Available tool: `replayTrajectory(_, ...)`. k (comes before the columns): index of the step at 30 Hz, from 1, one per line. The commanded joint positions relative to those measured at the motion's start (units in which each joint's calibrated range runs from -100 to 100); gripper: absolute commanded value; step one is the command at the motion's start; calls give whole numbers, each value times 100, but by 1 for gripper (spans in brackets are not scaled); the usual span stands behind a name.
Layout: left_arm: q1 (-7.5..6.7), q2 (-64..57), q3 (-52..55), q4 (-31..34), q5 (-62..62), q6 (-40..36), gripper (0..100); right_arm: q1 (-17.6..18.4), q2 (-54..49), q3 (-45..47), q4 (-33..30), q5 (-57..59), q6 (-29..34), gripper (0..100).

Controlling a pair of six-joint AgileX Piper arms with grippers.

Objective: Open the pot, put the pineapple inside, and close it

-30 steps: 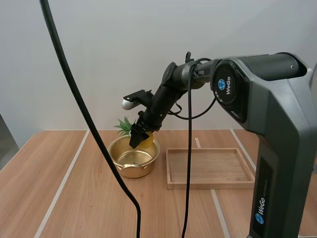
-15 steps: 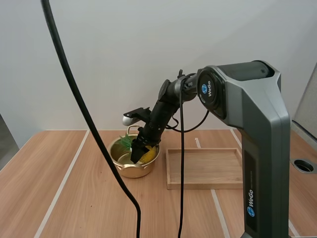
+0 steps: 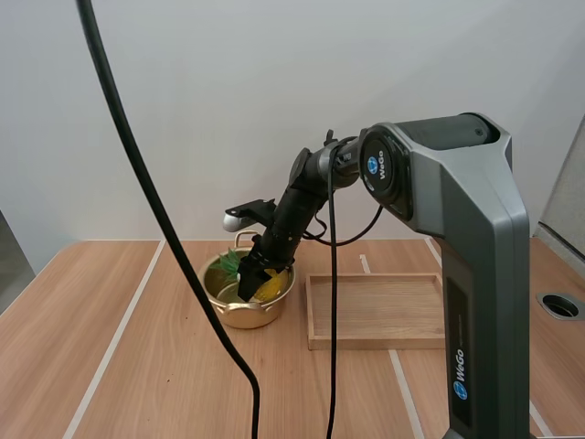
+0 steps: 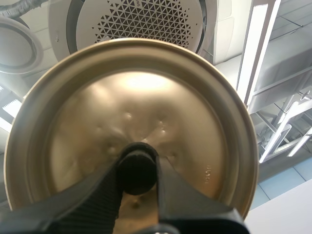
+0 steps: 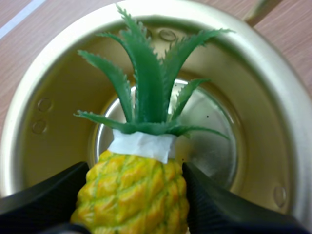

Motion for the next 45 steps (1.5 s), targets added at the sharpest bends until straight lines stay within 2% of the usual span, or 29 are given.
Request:
replayTrajectory(1,-7,-51,-20,21,22,-2,0,-8,22,-3,-115,-118,86,45)
replayTrajectory(3,-7,-51,-20,21,22,-2,0,-8,10,-3,-115,-118,86,84)
replayTrajectory(4,-7,-51,-20,21,22,-2,0,-8,10,-3,-115,-118,43,100)
replayTrajectory(11,-7,-37,-20,21,22,-2,0,-8,-225,-18,-127,-27,-78,100)
replayTrajectory(15,-7,-25,-20,21,22,-2,0,-8,-629,-166,-334,-27,-50,100)
replayTrajectory(20,-7,-26,-20,21,22,-11,0,-52,-1404,-219,-377,-135,-5,100)
replayTrajectory(28,-7,-26,-20,21,463,-76,0,-174,-2973,-219,-377,-1332,135,100)
replayTrajectory(33,-7,-26,-20,21,505,-76,0,-552,-3926,-219,-377,-3042,625,100)
replayTrajectory(40,-7,-26,-20,-13,1018,-84,0,-1391,-5058,-219,-377,-5522,1537,100)
replayTrajectory(45,-7,-26,-20,-164,1053,-84,0,-1683,-5646,-219,-344,-6304,1667,100)
